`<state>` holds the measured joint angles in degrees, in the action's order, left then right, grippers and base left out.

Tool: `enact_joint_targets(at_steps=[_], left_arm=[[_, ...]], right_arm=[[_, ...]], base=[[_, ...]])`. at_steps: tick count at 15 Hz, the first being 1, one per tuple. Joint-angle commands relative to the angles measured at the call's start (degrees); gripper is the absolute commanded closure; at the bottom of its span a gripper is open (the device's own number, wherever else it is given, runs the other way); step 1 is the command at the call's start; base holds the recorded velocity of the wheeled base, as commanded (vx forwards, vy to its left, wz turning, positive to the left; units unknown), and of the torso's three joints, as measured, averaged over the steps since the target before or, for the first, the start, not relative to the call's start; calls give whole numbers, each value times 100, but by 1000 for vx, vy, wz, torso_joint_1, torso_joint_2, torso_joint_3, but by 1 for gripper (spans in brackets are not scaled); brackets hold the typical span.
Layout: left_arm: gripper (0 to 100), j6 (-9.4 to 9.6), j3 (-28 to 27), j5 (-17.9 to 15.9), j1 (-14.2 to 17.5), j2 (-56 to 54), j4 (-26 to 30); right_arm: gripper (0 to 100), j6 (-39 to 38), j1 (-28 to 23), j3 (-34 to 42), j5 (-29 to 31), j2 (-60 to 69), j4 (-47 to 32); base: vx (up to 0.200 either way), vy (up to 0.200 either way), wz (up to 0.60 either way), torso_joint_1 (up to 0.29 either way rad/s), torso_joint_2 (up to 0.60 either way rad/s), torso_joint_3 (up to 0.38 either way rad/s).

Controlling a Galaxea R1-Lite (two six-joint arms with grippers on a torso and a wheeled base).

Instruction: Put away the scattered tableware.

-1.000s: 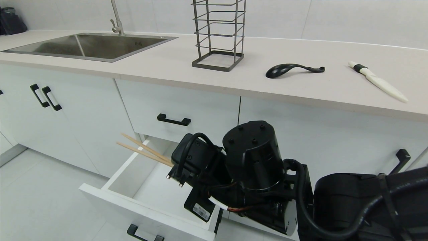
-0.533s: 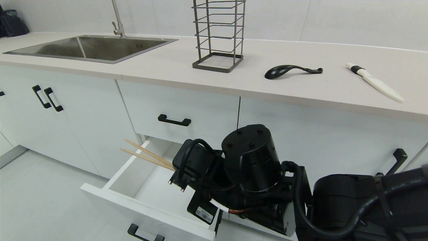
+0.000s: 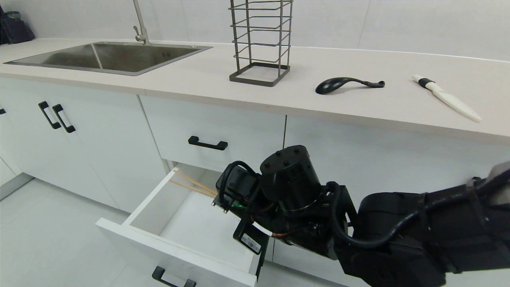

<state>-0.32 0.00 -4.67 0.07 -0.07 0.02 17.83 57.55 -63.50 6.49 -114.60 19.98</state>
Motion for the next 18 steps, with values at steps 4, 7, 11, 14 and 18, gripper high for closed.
enact_joint_targets(at_steps=[4, 7, 11, 14, 18], left_arm=[[0, -3, 0, 1, 1, 7, -2], [0, -3, 0, 1, 1, 7, -2], [0, -3, 0, 1, 1, 7, 6], [0, -3, 0, 1, 1, 7, 6], [0, -3, 0, 1, 1, 7, -2]], right_arm=[[100, -26, -95, -690, 2, -756, -196], [100, -34, -227, -839, -7, -941, -565], [100, -34, -350, -1103, -7, -1363, -548], [100, -34, -332, -1613, -7, -1811, -557], [100, -114, -332, -1956, 2, -2215, -715]], base=[[0, 0, 0, 0, 0, 0], [0, 0, 0, 0, 0, 0], [0, 0, 0, 0, 0, 0], [0, 0, 0, 0, 0, 0], [0, 0, 0, 0, 0, 0]])
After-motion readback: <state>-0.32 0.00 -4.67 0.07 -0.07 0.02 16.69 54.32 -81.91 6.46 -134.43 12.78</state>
